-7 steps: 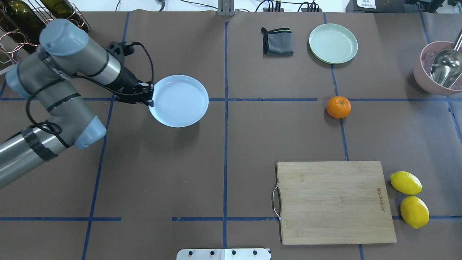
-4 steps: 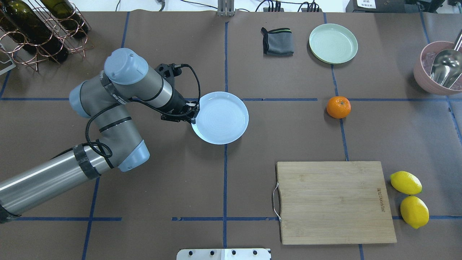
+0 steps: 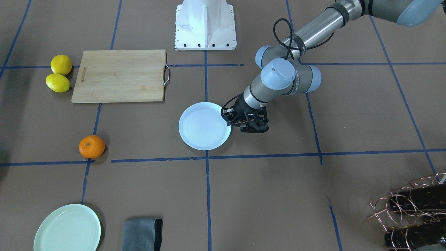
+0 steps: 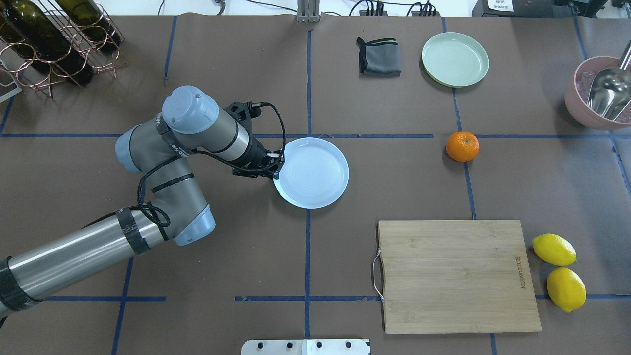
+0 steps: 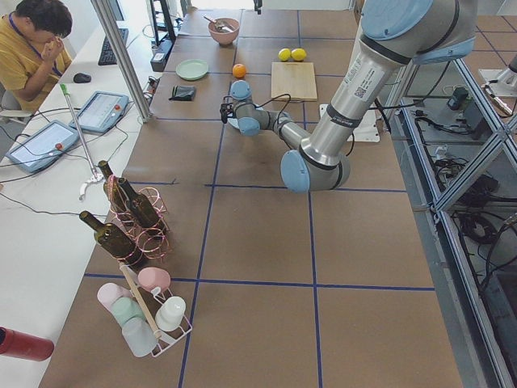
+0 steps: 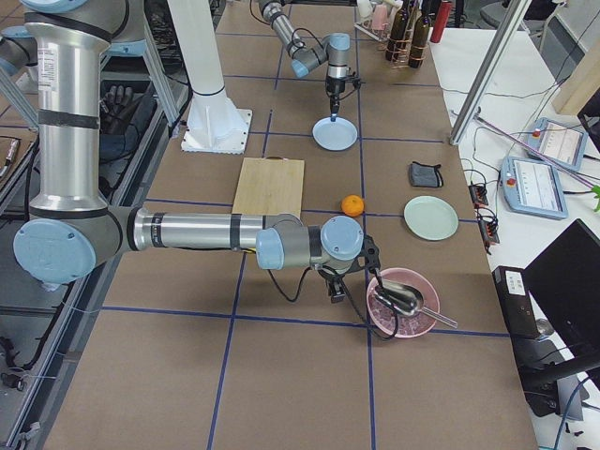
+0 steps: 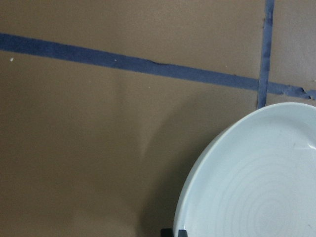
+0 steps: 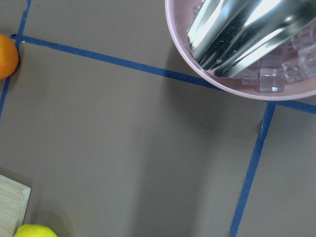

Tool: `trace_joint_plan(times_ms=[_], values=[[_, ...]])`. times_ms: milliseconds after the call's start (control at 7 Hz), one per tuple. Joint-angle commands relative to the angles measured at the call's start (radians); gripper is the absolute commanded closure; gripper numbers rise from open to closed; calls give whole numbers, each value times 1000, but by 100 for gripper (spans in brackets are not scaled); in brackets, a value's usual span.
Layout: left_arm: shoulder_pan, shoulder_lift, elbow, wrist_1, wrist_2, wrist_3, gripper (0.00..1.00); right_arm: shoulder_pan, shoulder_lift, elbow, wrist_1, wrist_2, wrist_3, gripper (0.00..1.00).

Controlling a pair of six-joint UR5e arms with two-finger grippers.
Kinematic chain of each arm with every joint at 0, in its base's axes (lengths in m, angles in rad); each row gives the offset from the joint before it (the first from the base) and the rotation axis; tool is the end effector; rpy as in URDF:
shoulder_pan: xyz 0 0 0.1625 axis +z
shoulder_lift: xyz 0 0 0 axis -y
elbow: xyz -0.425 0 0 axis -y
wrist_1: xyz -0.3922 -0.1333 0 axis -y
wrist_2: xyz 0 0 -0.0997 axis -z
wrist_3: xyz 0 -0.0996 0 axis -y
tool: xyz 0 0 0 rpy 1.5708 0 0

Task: Pick orange to plate
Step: 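Slide the light blue plate with the left gripper toward the table center, then hold the plate with the left gripper while the right gripper reaches for the orange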

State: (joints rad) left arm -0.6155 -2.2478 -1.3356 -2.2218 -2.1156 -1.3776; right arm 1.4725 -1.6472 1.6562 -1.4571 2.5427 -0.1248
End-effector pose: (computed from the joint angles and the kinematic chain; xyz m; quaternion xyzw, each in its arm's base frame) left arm 0.5589 -0.4953 0.2767 -0.0144 0.5505 -0.0358 0.8339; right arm 0.0051 -0.4683 0.6263 0.0604 -0.4654 -0.1267 0.8739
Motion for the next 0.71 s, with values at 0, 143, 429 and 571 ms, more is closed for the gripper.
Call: trace_joint_plan(times_ms=[0, 143, 429, 571], values=[[-7, 1, -45, -21, -1, -4, 41, -93, 21, 1, 87, -9, 105, 0], [-19, 23, -104, -22, -1, -6, 39, -189, 71, 2, 168, -68, 211, 0], [-15, 47, -134, -22, -1, -52, 38, -364, 204, 7, 294, -192, 706, 0], [-16, 48, -136, -22, -1, -51, 38, -439, 254, 7, 294, -266, 809, 0]])
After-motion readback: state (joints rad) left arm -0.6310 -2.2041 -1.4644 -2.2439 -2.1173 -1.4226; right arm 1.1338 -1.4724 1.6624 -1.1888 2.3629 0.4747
